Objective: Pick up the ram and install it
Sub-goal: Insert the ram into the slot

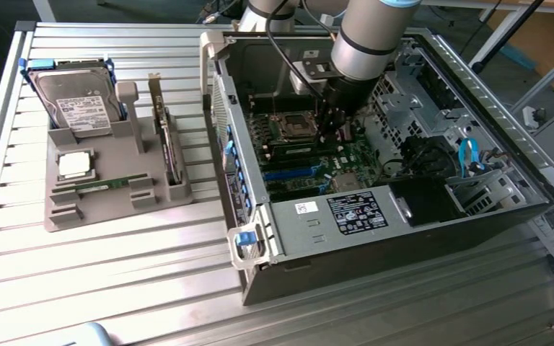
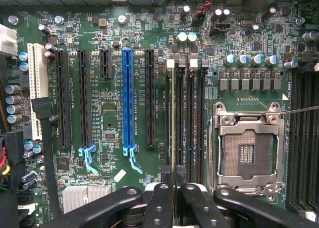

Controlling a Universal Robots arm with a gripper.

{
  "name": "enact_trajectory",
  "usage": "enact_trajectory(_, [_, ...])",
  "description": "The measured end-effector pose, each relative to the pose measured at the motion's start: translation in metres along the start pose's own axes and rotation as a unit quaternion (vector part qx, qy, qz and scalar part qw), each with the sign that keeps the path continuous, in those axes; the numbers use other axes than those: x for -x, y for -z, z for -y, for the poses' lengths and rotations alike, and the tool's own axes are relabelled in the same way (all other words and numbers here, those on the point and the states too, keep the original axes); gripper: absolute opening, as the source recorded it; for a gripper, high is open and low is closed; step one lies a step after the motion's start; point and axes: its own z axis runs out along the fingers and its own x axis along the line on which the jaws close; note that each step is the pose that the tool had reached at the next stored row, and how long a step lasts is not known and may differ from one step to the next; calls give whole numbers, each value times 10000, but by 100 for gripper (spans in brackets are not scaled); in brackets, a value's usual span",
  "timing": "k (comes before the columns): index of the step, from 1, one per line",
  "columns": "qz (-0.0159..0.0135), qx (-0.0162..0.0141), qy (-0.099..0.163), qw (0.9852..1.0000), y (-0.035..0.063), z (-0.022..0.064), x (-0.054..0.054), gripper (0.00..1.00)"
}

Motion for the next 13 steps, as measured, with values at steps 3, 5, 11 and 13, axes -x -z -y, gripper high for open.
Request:
enact_trajectory(3, [0, 0, 0, 10000, 0, 0, 0, 12])
enact_trajectory(5, [0, 0, 0, 10000, 0, 0, 0, 12])
enact_trajectory(11, [0, 0, 0, 10000, 0, 0, 0, 19])
enact_trajectory(13, [0, 0, 0, 10000, 0, 0, 0, 19])
